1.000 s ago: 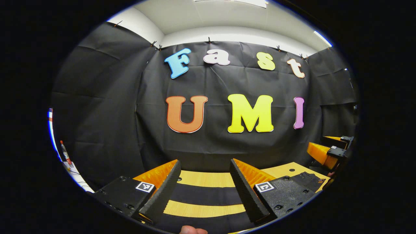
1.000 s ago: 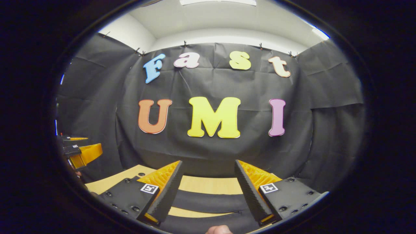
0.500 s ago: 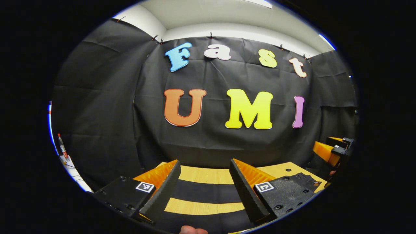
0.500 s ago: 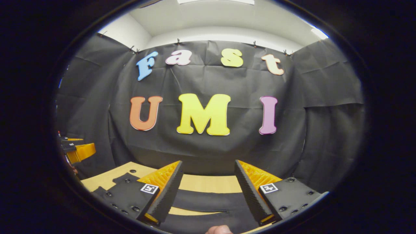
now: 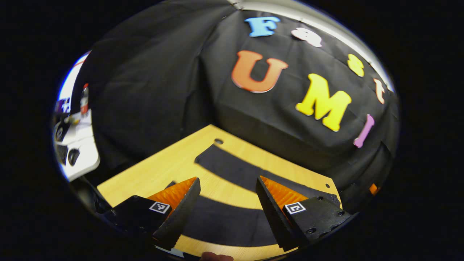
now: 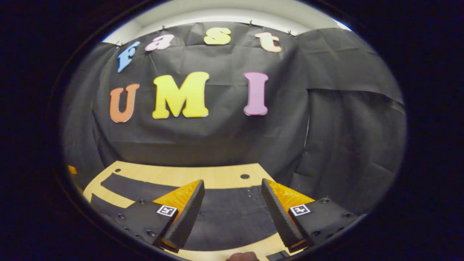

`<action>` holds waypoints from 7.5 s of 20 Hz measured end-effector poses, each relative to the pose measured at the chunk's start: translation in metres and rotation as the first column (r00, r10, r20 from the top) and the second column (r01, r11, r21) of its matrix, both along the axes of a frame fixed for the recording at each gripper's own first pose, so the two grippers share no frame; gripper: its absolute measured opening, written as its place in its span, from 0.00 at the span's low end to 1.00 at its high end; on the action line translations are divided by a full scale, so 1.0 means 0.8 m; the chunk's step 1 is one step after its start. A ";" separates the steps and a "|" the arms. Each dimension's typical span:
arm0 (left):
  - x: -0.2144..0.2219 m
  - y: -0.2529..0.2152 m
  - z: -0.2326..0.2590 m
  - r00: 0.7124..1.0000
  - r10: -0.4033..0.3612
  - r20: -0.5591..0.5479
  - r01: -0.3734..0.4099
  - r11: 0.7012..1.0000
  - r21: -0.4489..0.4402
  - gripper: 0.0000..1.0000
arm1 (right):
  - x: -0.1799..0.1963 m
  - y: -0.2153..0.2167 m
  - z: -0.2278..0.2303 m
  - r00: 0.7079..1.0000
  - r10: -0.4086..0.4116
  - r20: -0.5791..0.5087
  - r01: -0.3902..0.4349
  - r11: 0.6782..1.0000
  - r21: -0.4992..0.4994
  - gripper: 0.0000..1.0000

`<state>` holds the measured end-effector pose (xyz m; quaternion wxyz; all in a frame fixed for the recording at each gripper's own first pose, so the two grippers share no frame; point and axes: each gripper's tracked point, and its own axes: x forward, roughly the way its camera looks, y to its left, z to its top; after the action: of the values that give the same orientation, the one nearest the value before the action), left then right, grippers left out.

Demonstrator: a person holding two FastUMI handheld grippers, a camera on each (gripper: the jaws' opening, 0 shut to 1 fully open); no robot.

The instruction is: Grasp the waist and the cuffs of the jeans and fold them to make the two legs overlap; first hold the waist and fold one-third of the jeans toward the cuffs, then hold the cuffs and fold the remaining one-third in the same direction to finish folding.

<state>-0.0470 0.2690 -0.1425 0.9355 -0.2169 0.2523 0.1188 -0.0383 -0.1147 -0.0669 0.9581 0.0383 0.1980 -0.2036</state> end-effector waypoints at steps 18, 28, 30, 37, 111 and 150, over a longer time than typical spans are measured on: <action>-0.114 0.055 -0.168 0.811 0.370 -0.454 -0.582 0.595 -0.554 0.99 | -0.106 -0.086 -0.206 0.899 -0.237 -0.368 0.405 0.769 0.495 0.98; -0.057 0.055 -0.168 0.834 0.397 -0.382 -0.551 0.567 -0.613 0.96 | -0.065 -0.142 -0.257 0.855 -0.339 -0.394 0.519 0.523 0.676 0.98; -0.052 0.054 -0.168 0.834 0.397 -0.383 -0.552 0.571 -0.608 0.96 | -0.053 -0.156 -0.268 0.851 -0.344 -0.396 0.523 0.494 0.695 0.98; -0.032 0.047 -0.168 0.847 0.375 -0.377 -0.532 0.620 -0.577 0.95 | -0.014 -0.158 -0.285 0.900 -0.211 -0.382 0.429 0.593 0.682 0.92; 0.348 -0.021 0.040 0.930 -0.262 -0.260 0.222 0.960 -0.172 0.88 | 0.288 -0.138 -0.110 0.981 -0.083 -0.174 0.155 0.879 0.450 0.85; 0.112 -0.211 0.159 0.945 -0.321 0.064 0.279 0.892 0.355 0.99 | 0.153 -0.154 -0.226 0.980 -0.124 -0.154 0.168 0.934 0.315 0.99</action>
<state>0.0426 0.0999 -0.0156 0.9794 -0.0171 0.2011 0.0013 0.0843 -0.2379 -0.2481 0.9054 0.1974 0.2885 -0.2408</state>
